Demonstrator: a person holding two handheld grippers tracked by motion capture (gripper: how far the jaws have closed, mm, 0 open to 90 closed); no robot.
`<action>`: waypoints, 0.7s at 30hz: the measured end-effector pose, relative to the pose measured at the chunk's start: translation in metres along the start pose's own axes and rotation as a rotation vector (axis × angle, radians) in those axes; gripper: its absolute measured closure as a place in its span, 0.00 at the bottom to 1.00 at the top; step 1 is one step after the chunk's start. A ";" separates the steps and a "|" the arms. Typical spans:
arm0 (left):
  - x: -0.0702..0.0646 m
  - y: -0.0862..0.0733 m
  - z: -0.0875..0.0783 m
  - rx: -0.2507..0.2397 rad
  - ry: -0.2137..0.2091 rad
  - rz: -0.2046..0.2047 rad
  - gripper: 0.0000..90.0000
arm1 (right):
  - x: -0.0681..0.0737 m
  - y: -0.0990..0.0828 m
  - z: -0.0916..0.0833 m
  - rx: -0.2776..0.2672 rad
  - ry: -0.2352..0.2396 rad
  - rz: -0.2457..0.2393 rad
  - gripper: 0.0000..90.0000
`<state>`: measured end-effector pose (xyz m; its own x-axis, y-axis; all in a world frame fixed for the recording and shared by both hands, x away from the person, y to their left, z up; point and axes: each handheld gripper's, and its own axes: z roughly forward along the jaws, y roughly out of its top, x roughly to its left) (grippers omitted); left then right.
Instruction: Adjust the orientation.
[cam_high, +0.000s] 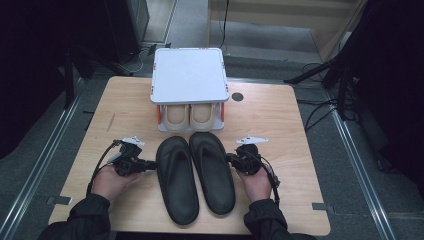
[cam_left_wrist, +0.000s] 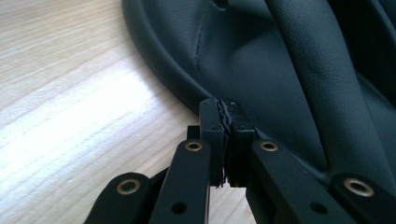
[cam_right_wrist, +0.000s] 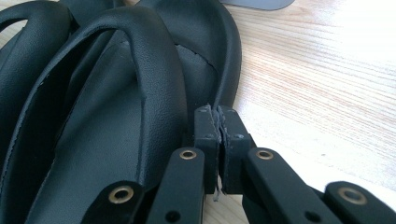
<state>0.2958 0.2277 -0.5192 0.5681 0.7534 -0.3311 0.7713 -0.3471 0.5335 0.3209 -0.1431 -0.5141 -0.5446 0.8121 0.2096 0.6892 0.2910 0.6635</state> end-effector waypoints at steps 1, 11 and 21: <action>-0.001 0.000 0.000 -0.004 -0.007 0.000 0.98 | 0.000 0.000 0.000 0.001 0.000 0.002 0.98; -0.008 -0.001 0.001 -0.005 -0.028 0.012 0.97 | -0.001 0.000 0.000 -0.001 0.002 0.003 0.97; -0.004 0.001 -0.006 -0.058 -0.015 -0.004 0.70 | -0.002 0.002 -0.006 -0.036 0.007 0.010 0.90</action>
<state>0.2926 0.2276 -0.5126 0.5695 0.7462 -0.3447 0.7559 -0.3108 0.5761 0.3208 -0.1467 -0.5088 -0.5413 0.8113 0.2211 0.6772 0.2648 0.6865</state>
